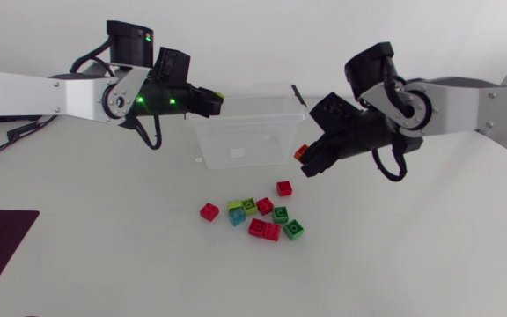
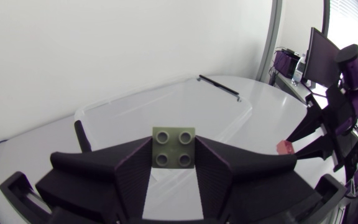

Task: Pick up the duplo bricks and place them in the container

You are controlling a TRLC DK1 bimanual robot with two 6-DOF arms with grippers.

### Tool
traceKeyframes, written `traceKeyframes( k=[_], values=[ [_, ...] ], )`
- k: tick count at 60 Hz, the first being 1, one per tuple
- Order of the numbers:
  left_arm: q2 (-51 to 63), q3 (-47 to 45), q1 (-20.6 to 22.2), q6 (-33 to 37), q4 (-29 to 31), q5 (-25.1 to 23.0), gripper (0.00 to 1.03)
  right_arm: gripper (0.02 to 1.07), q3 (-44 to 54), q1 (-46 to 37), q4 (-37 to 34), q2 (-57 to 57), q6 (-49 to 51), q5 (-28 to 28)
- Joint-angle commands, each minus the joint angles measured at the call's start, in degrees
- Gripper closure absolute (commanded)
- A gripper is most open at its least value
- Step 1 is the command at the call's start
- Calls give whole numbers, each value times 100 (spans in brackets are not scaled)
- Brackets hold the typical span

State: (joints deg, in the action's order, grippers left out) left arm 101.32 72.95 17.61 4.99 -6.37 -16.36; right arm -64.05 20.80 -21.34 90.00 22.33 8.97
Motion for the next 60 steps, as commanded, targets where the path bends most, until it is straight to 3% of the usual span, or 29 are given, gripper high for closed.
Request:
traceKeyframes(
  k=[1, 4, 8, 11, 16, 23, 38, 54, 60],
  values=[
    [406, 475, -91, -130, -110, 54, 72, 74, -406, 56, -177, -105, -97, 17],
    [565, 659, -108, -104, -110, 72, 72, 74, -617, 65, -256, -87, -115, 17],
    [688, 791, -117, -86, -119, 212, 64, 74, -890, 74, -344, -26, -150, 17],
    [723, 844, -108, -60, -145, 300, 52, 74, -1109, 91, -414, 44, -176, 17],
    [705, 818, -99, 2, -163, 335, 23, 74, -1505, 91, -467, 229, -211, 17],
    [415, 580, -135, 116, -171, 335, 7, 74, -2094, 74, -529, 642, -246, 78],
    [-1035, -290, -275, 274, 250, 221, 6, 74, -3096, 21, -494, 1530, -352, 157],
    [-2151, -1397, -20, 977, 1868, -157, 6, 74, -4142, -120, -467, 2496, -431, 175],
    [-2081, -1828, 129, 1250, 1999, -175, 6, 73, -4484, -164, -467, 2813, -492, 175]
  ],
)
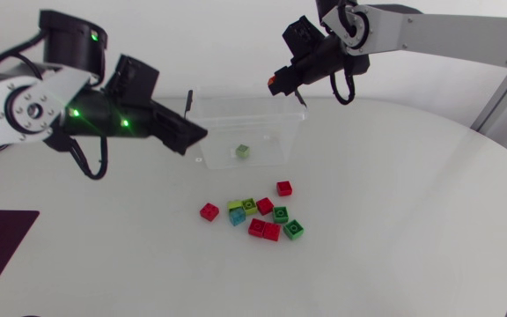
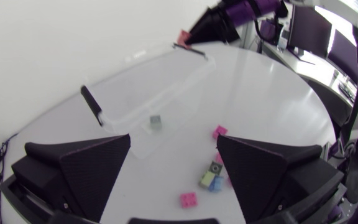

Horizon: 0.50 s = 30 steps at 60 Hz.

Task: Pick up the duplo bricks and place them in the container

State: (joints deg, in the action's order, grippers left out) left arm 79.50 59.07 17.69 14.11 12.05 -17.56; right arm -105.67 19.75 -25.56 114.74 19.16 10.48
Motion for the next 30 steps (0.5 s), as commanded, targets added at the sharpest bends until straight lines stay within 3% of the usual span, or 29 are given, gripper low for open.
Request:
traceKeyframes(
  k=[1, 5, 8, 11, 21, 30],
  values=[
    [118, -607, 147, 435, 157, -54, 6, 73, -455, -76, -45, 471, -184, 15],
    [197, -792, 208, 523, 157, -54, 6, 66, -745, -85, -89, 743, -202, -20],
    [276, -888, 235, 575, 148, -54, 6, 43, -1026, -85, -177, 989, -228, -99],
    [443, -923, 252, 584, 174, -54, 6, 10, -1395, -76, -379, 1262, -307, -239],
    [909, -879, 296, 602, 254, 34, 6, 7, -1360, -59, -406, 1024, -378, -292],
    [1498, -739, 402, 593, 271, 253, 10, 7, -428, -50, -221, -13, -386, -283]
  ],
)
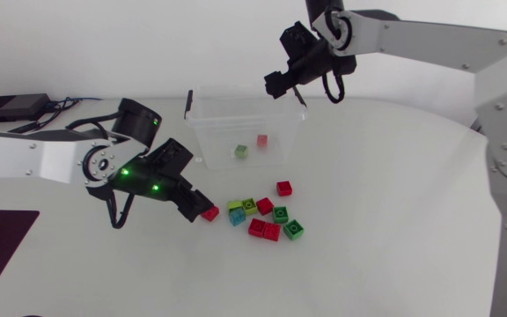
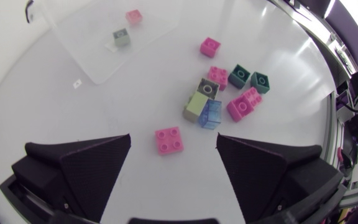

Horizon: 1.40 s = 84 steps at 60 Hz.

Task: Pick up the duplo bricks and place them in the container

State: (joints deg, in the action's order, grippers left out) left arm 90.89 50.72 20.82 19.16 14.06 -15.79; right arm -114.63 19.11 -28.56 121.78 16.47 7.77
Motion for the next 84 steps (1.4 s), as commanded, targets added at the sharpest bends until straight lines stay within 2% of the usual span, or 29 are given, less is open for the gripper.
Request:
traceKeyframes(
  k=[1, 13, 24, 36, 42, 45, 59, 84],
  values=[
    [421, 105, 115, 88, 70, 120, 10, 7, 608, 22, 105, -857, -118, -12],
    [939, 342, 300, 62, 61, 375, 14, 7, 2296, 154, 333, -2334, -82, -4],
    [1282, 483, 353, 62, -88, 639, 28, 7, 3895, 268, 518, -3432, -56, 23],
    [1554, 500, 432, 71, -281, 902, 28, 7, 5574, 295, 817, -4259, -3, 23],
    [1695, 571, 432, 62, -334, 902, 52, 7, 6093, 277, 878, -4461, -12, 119],
    [1765, 623, 423, 44, -352, 902, 74, 7, 6312, 268, 878, -4522, -12, 146],
    [1466, 518, 485, 71, -361, 911, 79, 7, 6998, 506, 878, -4557, -74, 146],
    [-256, 808, 344, -26, -62, 911, 79, 10, 7051, 787, 1203, -3318, -232, -39]
  ],
)
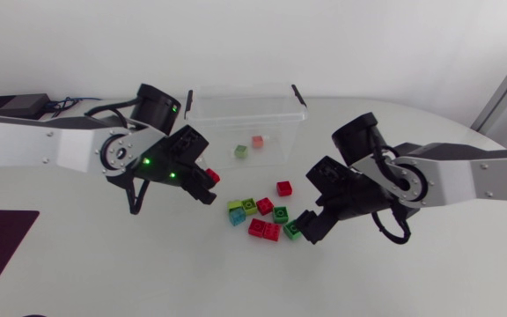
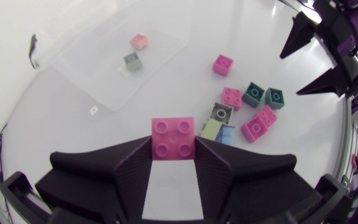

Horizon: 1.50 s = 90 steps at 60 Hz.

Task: Pick up the duplo bricks and place them in the container

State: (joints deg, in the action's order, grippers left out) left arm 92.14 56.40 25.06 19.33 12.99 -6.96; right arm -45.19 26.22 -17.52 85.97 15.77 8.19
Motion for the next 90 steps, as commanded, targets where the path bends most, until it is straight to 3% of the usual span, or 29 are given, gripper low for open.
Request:
traceKeyframes(
  k=[1, 15, 32, 39, 51, 61, 78, 82, 90],
  values=[
    [-416, 257, -89, -52, 45, 28, 79, 10, 107, 94, 108, 288, -171, -89],
    [-934, 626, -344, -360, -130, -16, 79, 10, 28, 261, 231, 710, -215, -212],
    [-1128, 723, -379, -685, -1009, -25, 79, 14, -60, 490, 398, 1106, -303, -485],
    [-978, 820, -379, -799, -1291, -25, 79, 24, -166, 490, 469, 1290, -303, -555],
    [-451, 987, -344, -879, -1915, -25, 78, 63, -201, 490, 618, 1405, -232, -643],
    [261, 1400, -370, -940, -2073, -25, 78, 70, -148, 454, 495, 1000, -180, -634],
    [1342, 2288, -467, -993, -2196, 19, 76, 70, -394, 402, -85, 104, -136, -634],
    [1562, 2516, -528, -1046, -2161, 72, 67, 70, -552, 375, -270, -63, -127, -634],
    [1685, 2604, -607, -1046, -2108, 142, 20, 70, -1018, 208, -542, -274, -100, -634]
  ],
)
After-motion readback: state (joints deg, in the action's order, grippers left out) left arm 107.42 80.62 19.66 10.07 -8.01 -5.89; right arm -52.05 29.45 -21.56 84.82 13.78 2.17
